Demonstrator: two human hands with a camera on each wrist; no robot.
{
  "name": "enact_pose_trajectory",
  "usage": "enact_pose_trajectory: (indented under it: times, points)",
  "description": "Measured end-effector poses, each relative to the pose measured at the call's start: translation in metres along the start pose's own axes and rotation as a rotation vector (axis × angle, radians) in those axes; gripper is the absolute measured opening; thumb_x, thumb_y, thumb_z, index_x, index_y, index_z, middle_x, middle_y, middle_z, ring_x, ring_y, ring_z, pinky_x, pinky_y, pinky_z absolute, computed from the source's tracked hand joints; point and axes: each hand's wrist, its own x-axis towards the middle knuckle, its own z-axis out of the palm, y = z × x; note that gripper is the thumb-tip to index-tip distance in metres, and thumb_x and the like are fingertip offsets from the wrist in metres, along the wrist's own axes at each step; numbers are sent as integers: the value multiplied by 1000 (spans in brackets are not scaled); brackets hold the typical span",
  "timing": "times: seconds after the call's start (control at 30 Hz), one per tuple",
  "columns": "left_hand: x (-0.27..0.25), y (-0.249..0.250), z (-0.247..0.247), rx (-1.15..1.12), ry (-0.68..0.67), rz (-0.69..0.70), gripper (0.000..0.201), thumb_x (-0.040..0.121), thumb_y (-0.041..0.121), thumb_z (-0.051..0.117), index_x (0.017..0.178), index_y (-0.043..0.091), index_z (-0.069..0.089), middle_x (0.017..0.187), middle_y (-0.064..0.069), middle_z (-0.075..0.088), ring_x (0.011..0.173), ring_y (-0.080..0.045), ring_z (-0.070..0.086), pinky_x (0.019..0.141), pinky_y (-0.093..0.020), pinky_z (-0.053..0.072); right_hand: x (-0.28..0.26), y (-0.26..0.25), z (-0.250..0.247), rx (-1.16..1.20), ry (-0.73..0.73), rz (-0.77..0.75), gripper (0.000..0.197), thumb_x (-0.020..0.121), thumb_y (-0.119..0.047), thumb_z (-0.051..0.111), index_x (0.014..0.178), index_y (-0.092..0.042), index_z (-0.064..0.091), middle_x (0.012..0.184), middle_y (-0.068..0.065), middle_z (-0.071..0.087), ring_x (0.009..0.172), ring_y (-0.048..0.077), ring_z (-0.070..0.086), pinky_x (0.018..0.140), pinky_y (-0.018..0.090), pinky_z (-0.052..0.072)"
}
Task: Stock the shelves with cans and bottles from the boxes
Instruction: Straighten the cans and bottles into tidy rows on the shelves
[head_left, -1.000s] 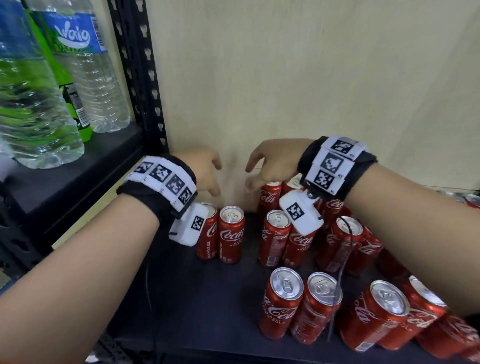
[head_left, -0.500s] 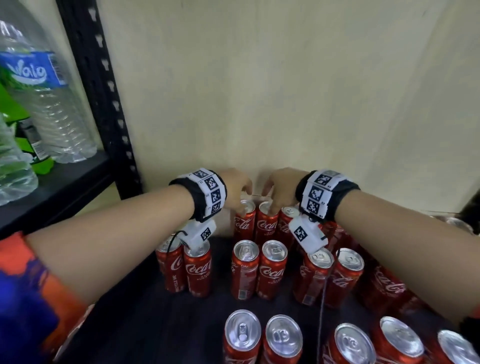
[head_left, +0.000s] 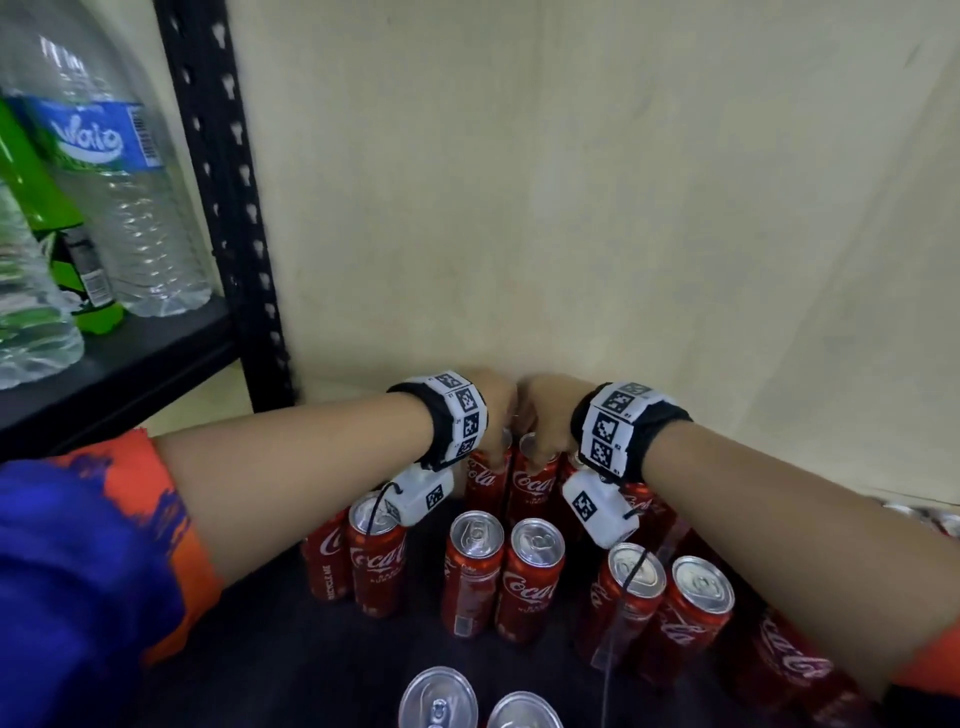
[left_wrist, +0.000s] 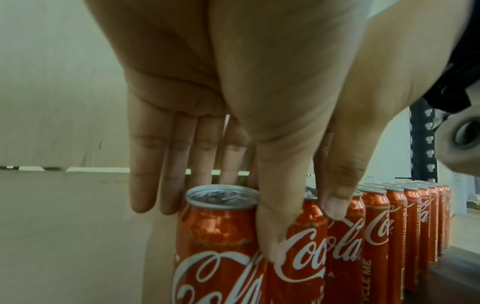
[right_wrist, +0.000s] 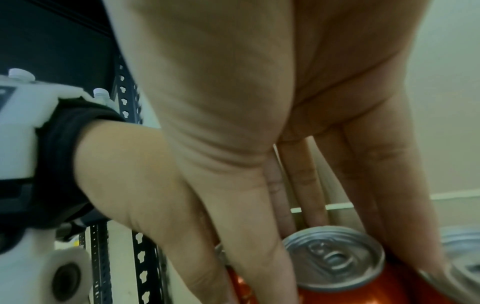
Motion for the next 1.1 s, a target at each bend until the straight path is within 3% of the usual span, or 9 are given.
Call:
enact_pose_trajectory:
  times: [0.17,0.3,0.43,0.6,0.7,0.8,0.9,1.0,1.1]
  points:
    - [0,1,1,-55,-58,-30,40,61,35,92,90,13,75,86,-3,74,77,-20,71,68,-33,59,6,-3,-3,-21,-62,23,51,64,-28,94,107,-8,76,105,3,77,97,21,72,79,30,57]
    - [6,-15,-2,-67,-92,-61,32,66,34,92,86,14,77,61,9,67,52,-7,61,57,-25,48,11,-4,-7,-78,-90,6,45,66,-31,92,103,-9,78,102,5,76,96,26,71,56,16,48]
    - [-7,-31,-18,-30,-66,-80,41,53,50,90,77,19,77,75,4,75,70,-19,73,60,-31,61,11,-8,-10,-109,-112,-10,55,68,-33,92,115,-9,75,116,3,74,108,22,67,85,26,54]
    - [-22,-61,-29,5,-36,-84,48,63,42,92,101,16,79,97,2,77,87,-18,73,72,-30,59,10,-12,-12,-158,-97,-27,53,63,-30,94,102,-1,73,94,11,72,86,27,67,66,26,54]
    - [-31,-80,-30,42,-33,-98,51,55,42,95,99,20,80,91,6,77,78,-15,73,71,-33,63,10,-19,-13,-220,-131,-46,61,61,-30,95,102,6,67,112,22,68,102,40,65,86,43,57]
    - [-36,-94,-28,116,-81,-98,52,62,43,93,107,21,78,99,8,76,87,-14,72,71,-27,58,9,-24,-13,-307,-139,-35,50,61,-35,94,92,-4,71,107,12,72,86,22,65,83,36,58]
    - [-40,-103,-21,127,-126,-75,54,71,40,89,117,19,74,113,4,73,101,-17,70,71,-24,48,12,-30,-11,-361,-146,-19,57,61,-37,94,105,-7,74,117,11,70,105,29,66,90,38,57]
    - [-40,-117,-13,109,-111,-79,54,60,38,95,108,20,78,100,6,76,86,-14,72,67,-25,56,10,-39,-16,-382,-148,21,59,66,-41,92,119,-20,74,132,1,63,122,26,60,100,37,52]
    - [-43,-124,-10,83,-82,-76,54,52,39,96,100,21,80,90,9,76,76,-12,71,67,-27,60,5,-50,-32,-299,-93,85,56,72,-35,90,122,-15,73,126,1,68,113,22,65,93,32,55]
